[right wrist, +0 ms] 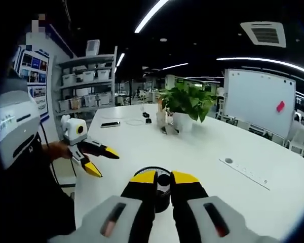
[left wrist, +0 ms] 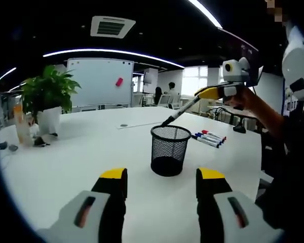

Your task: Pick up the whiteboard markers from the pen holder and place them facing the whiteboard neatly

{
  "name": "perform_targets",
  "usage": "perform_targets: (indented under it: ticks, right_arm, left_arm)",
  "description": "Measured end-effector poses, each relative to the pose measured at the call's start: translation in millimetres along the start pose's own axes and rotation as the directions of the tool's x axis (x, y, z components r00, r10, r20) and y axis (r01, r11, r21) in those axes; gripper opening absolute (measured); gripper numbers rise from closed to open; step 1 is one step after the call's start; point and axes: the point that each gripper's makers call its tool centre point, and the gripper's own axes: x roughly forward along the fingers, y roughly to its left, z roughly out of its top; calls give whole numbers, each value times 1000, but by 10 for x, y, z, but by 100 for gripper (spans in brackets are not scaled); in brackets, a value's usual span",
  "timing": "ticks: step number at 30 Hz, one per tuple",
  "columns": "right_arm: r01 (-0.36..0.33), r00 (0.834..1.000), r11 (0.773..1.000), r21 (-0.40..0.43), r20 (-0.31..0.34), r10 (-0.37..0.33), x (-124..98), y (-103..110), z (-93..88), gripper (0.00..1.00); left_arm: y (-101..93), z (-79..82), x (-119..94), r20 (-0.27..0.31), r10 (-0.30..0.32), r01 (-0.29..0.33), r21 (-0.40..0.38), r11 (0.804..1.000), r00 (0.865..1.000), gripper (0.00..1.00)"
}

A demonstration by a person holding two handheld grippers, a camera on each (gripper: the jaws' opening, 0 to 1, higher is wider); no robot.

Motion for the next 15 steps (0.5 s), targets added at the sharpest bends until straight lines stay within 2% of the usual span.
perform_targets:
  ticks: [6,15]
  right_arm:
    - [13,1000,1000,-4,22,-13,-85,72,43,13]
    - [64,997,998,28,40,-65,-148,14,87,13]
  left_arm:
    - [-48,28,-46,17,-3,3,1,1000,1000,55]
    - [-62,43,-29,24,-62,62,14,998,998,55]
